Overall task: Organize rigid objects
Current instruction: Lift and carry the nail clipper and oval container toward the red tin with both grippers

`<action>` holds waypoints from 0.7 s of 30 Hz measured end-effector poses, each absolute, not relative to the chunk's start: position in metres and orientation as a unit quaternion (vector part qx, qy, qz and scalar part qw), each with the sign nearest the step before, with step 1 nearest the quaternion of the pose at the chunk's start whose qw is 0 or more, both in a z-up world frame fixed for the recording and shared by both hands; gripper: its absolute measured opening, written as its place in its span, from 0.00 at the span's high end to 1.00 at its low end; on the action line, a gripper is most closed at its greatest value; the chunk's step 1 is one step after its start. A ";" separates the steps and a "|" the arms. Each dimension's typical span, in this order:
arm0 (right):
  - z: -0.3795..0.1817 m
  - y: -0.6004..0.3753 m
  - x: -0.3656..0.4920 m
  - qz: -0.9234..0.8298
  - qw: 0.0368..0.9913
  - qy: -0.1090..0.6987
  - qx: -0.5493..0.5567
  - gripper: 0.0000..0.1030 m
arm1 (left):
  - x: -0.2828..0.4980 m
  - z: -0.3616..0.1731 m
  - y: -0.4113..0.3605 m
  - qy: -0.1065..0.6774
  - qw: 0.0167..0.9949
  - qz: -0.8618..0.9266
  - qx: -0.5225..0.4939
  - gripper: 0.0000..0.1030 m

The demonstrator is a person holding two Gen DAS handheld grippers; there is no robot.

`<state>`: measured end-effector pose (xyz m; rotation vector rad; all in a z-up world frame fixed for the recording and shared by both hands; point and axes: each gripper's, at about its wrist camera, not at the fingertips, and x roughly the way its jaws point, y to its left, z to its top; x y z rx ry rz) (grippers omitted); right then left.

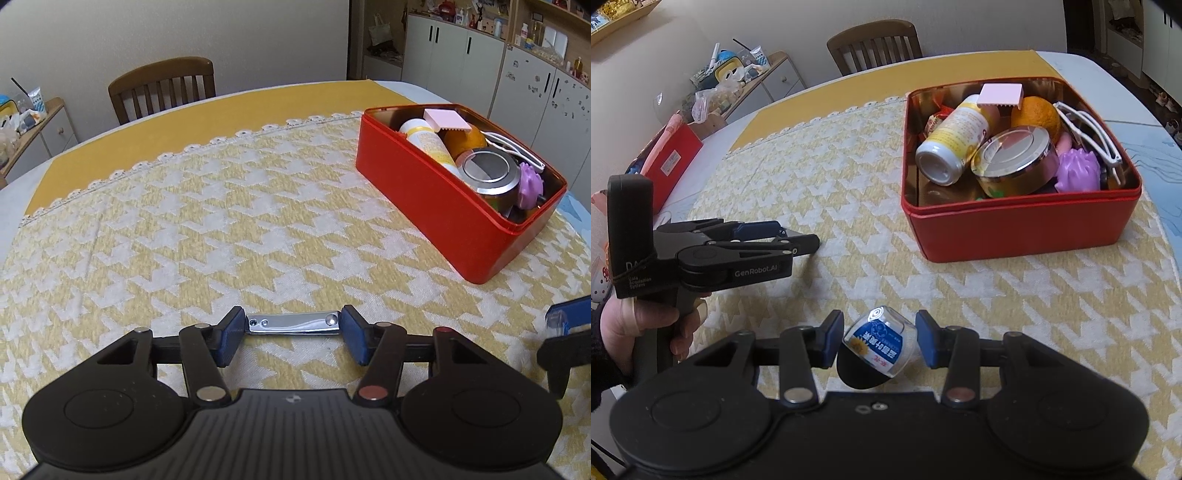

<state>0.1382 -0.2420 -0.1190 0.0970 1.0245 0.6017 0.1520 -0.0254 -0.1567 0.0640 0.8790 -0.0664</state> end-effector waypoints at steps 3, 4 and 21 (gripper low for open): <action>-0.112 -0.247 0.141 0.282 0.833 0.474 0.049 0.59 | 0.150 -0.149 -0.023 0.425 0.904 -0.030 0.020 0.45; -0.109 -0.250 0.142 0.281 0.835 0.471 0.050 0.59 | 0.150 -0.146 -0.023 0.425 0.904 -0.030 0.015 0.45; -0.064 -0.298 0.189 0.252 0.874 0.411 0.064 0.59 | 0.165 -0.081 -0.058 0.398 0.913 -0.090 -0.020 0.45</action>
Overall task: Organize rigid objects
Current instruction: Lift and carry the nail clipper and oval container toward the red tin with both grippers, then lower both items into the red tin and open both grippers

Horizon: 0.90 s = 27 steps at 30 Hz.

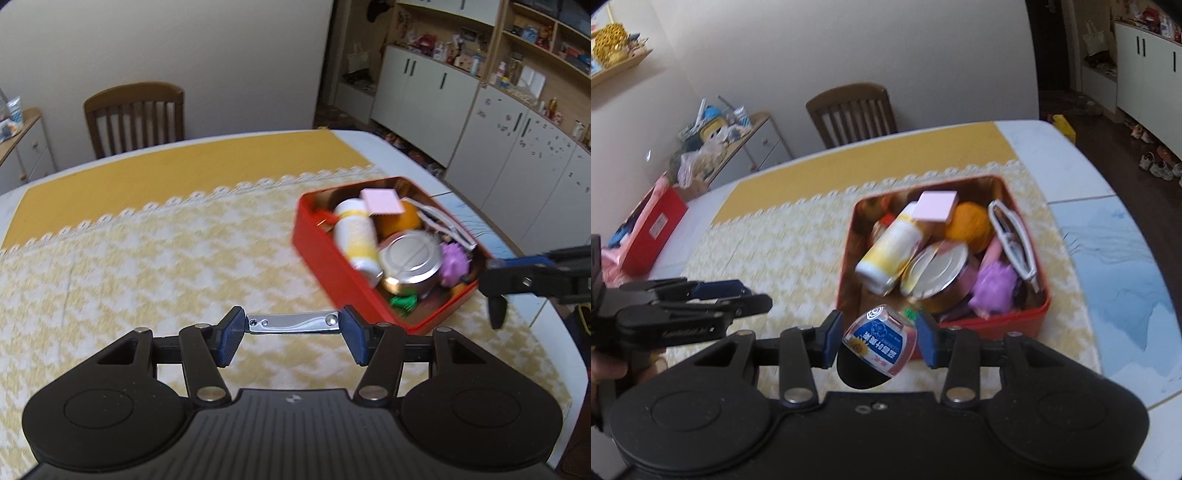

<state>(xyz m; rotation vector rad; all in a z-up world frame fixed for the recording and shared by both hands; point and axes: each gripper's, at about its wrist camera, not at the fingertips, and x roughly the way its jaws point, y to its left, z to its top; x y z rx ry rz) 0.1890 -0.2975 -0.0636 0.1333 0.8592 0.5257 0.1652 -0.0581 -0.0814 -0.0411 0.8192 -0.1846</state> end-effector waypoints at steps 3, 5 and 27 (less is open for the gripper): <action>-0.060 -0.303 0.201 0.243 0.880 0.403 0.061 0.59 | 0.173 -0.077 -0.071 0.396 0.912 -0.107 -0.018 0.45; -0.058 -0.307 0.209 0.237 0.884 0.399 0.061 0.59 | 0.179 -0.075 -0.081 0.394 0.911 -0.117 -0.012 0.45; -0.076 -0.321 0.280 0.219 0.883 0.413 0.035 0.59 | 0.227 -0.106 -0.165 0.436 0.889 -0.137 0.030 0.45</action>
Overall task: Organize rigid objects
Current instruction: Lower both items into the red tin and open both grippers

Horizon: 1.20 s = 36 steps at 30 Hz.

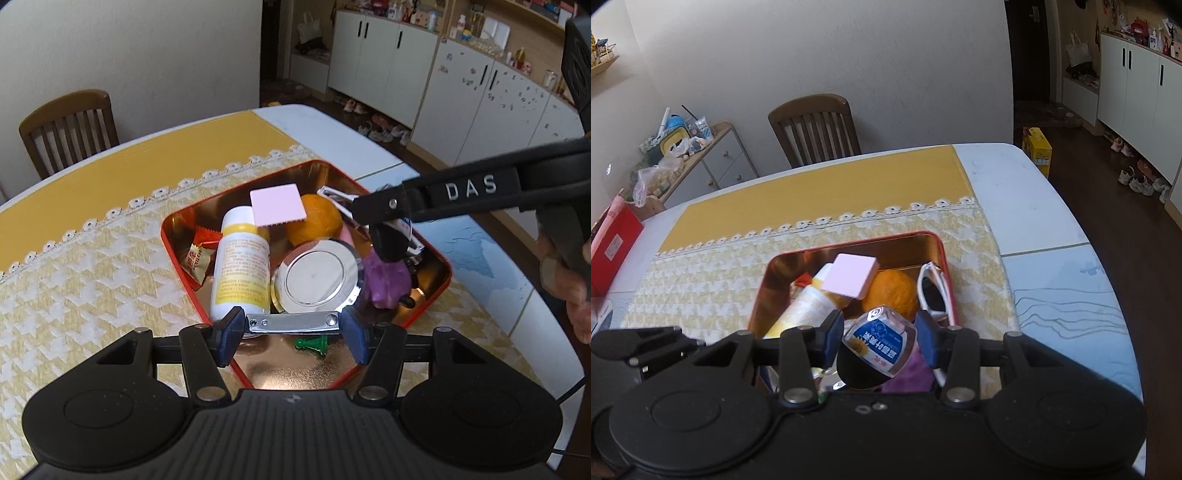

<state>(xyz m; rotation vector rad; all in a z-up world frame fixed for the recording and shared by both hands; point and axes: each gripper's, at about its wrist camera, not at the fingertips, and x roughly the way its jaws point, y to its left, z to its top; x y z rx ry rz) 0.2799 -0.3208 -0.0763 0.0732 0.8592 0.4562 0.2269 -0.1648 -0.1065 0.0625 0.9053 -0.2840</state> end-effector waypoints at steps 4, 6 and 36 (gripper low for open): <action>-0.082 -0.320 0.287 0.224 0.881 0.416 0.025 0.59 | 0.232 -0.115 -0.169 0.448 0.885 -0.127 0.025 0.45; -0.085 -0.319 0.290 0.227 0.880 0.418 0.021 0.59 | 0.232 -0.117 -0.173 0.452 0.883 -0.123 0.027 0.45; -0.078 -0.326 0.274 0.272 0.869 0.414 0.012 0.41 | 0.223 -0.109 -0.176 0.438 0.894 -0.096 0.003 0.40</action>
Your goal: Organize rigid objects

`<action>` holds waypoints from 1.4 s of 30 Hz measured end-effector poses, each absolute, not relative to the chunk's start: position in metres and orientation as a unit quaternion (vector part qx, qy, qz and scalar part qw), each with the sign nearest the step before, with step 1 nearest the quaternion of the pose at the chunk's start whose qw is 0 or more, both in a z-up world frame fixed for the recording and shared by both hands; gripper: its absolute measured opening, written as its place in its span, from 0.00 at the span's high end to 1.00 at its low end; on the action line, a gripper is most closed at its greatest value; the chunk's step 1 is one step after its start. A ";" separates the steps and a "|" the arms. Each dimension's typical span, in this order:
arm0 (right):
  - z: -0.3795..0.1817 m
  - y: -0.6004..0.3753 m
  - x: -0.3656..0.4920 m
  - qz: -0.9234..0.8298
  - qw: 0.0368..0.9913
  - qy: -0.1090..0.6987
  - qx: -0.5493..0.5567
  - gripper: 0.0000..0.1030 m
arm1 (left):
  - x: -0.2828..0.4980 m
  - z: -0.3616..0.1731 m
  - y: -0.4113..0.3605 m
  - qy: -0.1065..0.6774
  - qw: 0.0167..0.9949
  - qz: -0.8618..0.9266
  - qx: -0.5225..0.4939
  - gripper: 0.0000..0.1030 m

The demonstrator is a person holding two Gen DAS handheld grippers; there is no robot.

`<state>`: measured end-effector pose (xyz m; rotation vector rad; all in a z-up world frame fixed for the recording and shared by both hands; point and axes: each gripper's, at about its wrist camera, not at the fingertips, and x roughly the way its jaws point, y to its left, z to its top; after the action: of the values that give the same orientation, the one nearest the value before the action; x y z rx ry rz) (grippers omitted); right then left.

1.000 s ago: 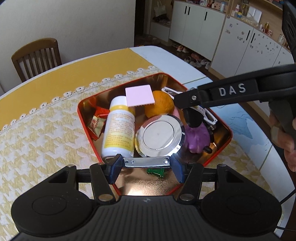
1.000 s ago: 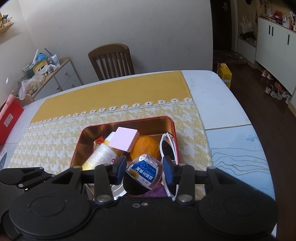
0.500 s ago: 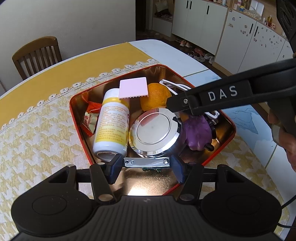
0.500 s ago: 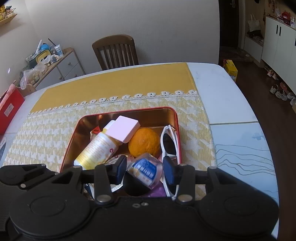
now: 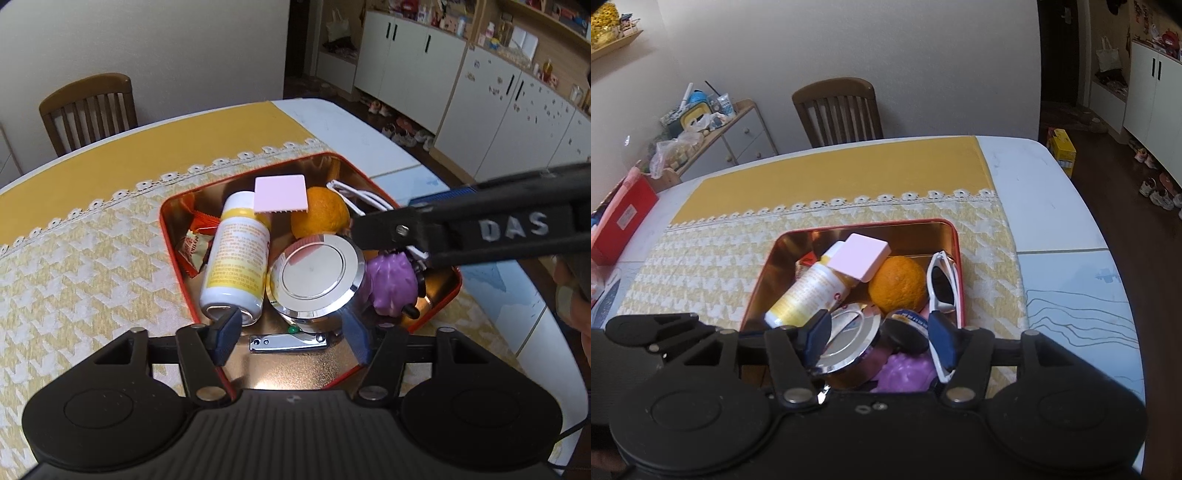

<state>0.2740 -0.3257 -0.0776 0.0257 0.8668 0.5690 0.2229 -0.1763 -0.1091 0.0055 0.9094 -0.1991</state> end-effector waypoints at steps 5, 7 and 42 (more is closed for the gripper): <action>-0.066 -0.335 0.261 0.285 0.871 0.399 0.021 0.37 | 0.212 -0.098 -0.169 0.425 0.901 -0.088 -0.017 0.38; -0.062 -0.339 0.254 0.291 0.872 0.391 0.025 0.31 | 0.207 -0.093 -0.166 0.419 0.904 -0.083 -0.023 0.37; -0.031 -0.385 0.159 0.310 0.904 0.292 0.036 0.00 | 0.117 -0.029 -0.173 0.341 0.937 -0.054 -0.046 0.04</action>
<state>0.1591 -0.3850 -0.0312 0.0745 0.6028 0.6409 0.1174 -0.1726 -0.0287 -0.0950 0.6969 -0.1101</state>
